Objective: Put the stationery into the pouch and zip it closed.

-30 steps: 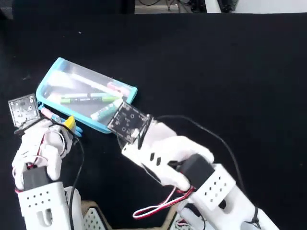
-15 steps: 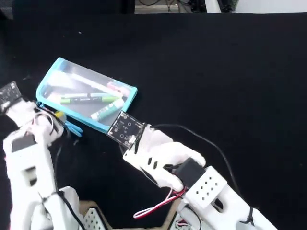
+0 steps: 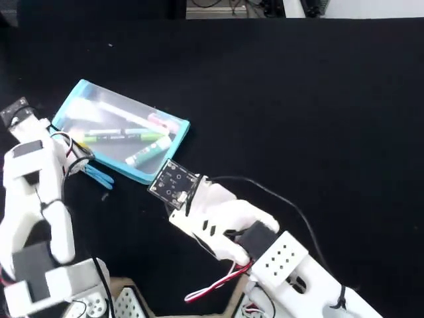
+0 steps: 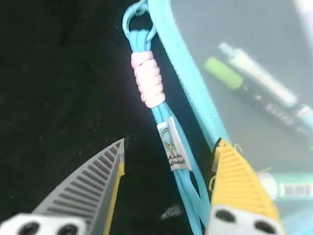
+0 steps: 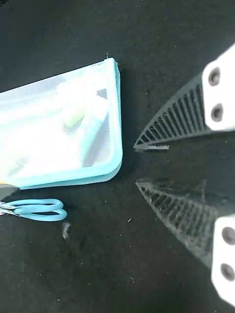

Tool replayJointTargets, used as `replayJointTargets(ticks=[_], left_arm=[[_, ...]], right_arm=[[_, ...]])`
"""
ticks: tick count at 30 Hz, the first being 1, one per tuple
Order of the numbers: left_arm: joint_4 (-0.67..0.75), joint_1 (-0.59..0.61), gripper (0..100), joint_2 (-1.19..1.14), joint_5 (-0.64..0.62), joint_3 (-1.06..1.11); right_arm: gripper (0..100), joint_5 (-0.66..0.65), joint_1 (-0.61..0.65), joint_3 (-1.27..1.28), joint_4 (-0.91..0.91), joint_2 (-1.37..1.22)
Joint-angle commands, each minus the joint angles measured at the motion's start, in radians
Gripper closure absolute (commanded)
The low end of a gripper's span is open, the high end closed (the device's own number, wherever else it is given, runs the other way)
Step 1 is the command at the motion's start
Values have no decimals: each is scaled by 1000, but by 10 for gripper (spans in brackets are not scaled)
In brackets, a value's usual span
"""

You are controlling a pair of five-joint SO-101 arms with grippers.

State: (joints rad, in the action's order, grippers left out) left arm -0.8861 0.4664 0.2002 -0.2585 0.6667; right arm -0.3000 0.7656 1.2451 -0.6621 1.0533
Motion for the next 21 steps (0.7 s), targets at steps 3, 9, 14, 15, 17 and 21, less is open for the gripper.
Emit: replayJointTargets(ticks=[3, 9, 14, 15, 17, 21], left_arm=[[-43, -15, 715, -104, -61, -94], [-144, -13, 716, -109, -87, -142], [-114, -16, 911, -117, -87, -171], [-87, -19, 962, -117, -87, -171], [-48, -33, 954, -118, -84, -166], [-8, -79, 953, -150, -84, -160]], right_arm=[[909, 6, 8, -4, 23, 22], [909, 6, 9, -4, 23, 22], [909, 6, 11, -4, 18, 22], [909, 6, 11, -4, 17, 22], [909, 6, 11, -4, 17, 22], [909, 6, 8, -4, 17, 22]])
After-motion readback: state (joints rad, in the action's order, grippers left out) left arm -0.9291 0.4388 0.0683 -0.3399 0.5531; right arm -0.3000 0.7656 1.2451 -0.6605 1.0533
